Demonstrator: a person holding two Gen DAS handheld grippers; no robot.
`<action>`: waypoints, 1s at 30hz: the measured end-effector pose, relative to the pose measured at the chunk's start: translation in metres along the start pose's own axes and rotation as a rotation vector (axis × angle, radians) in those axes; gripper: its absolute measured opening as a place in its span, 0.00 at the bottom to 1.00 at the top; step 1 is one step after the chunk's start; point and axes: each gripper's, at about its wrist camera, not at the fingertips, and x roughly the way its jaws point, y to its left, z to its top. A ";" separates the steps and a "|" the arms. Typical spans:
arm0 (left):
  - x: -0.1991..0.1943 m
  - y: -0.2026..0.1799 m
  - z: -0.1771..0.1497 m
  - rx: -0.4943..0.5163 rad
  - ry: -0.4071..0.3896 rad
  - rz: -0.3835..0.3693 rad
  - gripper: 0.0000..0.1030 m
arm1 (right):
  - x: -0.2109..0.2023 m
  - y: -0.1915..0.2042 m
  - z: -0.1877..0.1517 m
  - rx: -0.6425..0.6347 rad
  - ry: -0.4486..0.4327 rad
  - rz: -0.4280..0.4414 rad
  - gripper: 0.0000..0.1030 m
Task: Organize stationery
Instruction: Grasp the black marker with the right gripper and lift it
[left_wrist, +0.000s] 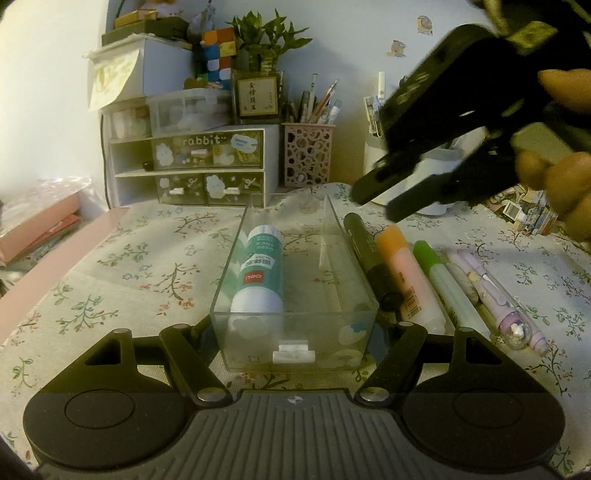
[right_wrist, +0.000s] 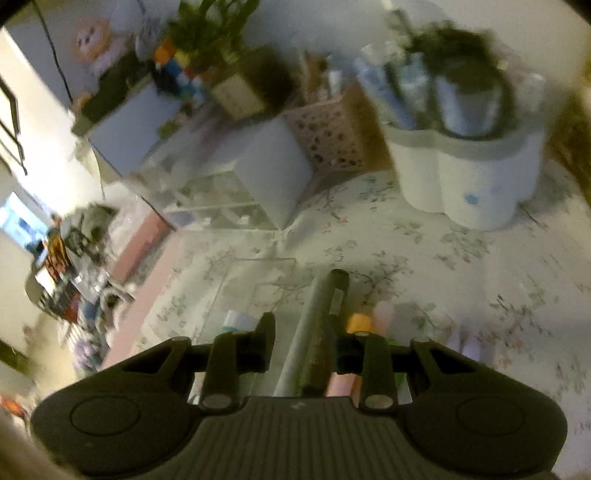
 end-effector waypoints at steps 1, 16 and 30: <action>0.000 0.000 0.000 0.000 0.000 0.000 0.71 | 0.006 0.002 0.002 -0.020 0.012 -0.007 0.18; 0.000 -0.001 0.000 -0.001 -0.001 0.004 0.71 | 0.041 -0.014 0.011 -0.017 0.095 -0.074 0.09; 0.000 0.000 0.001 0.002 -0.002 0.005 0.71 | 0.020 -0.015 -0.006 0.037 -0.029 -0.043 0.08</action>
